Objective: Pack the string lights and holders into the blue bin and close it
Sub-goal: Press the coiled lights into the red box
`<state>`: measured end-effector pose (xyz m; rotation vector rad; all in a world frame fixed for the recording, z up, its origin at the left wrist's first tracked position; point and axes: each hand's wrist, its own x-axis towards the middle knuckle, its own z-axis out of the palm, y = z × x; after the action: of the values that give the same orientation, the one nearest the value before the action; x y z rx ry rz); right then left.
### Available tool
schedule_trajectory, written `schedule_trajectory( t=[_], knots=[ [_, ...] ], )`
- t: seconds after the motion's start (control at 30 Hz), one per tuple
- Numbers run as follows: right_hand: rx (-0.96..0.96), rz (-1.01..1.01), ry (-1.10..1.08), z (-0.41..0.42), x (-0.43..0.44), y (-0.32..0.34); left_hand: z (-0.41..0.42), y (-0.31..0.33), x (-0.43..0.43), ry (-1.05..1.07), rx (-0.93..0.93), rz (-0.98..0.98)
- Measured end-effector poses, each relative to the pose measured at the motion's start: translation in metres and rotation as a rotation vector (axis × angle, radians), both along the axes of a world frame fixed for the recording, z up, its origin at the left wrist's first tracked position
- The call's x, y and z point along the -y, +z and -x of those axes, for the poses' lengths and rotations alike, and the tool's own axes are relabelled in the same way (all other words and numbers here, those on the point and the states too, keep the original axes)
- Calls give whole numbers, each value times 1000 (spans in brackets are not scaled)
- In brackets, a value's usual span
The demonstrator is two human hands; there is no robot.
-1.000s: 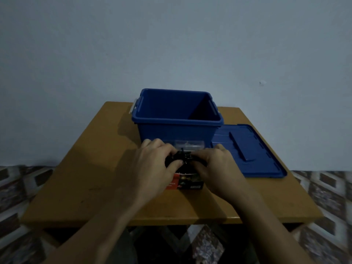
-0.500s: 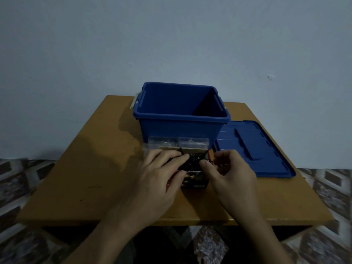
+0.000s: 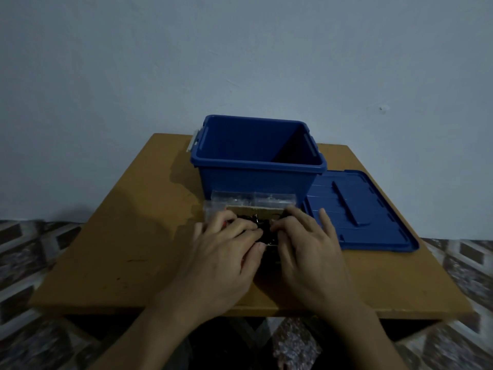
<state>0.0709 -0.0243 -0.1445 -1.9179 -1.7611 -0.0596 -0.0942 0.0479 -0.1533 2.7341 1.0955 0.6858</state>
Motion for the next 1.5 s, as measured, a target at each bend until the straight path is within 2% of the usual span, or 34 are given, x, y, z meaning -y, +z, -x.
schedule_trajectory(
  t=[0.13,0.27,0.37,0.47,0.57,0.63,0.67,0.8,0.93,1.07,1.27,1.5],
  knots=[
    [-348,-78,67,-5,6,5,1,-2,1,-1,24,17],
    [-542,-221,-73,-9,12,7,1,-5,1,1,44,22],
    [-692,-119,-211,-16,16,2,1,-8,1,0,75,26],
    [-888,-21,-224,-22,19,-2,0,-9,1,1,96,22],
    [-1003,-113,-165,-18,20,6,0,-10,0,-5,118,33],
    [-961,-201,-149,-15,17,9,0,-10,0,-9,123,38],
    [-879,-225,-161,-14,15,9,0,-9,0,-13,129,41],
    [-356,-231,-167,-3,7,4,0,-10,1,-42,199,48],
    [-40,-164,-85,6,8,-4,2,-11,4,-34,485,116],
    [39,-53,-103,9,10,-2,6,-10,7,66,578,170],
    [147,175,-55,7,5,6,2,-5,7,102,653,324],
    [139,234,3,-1,17,16,9,5,12,151,671,361]
  ],
)
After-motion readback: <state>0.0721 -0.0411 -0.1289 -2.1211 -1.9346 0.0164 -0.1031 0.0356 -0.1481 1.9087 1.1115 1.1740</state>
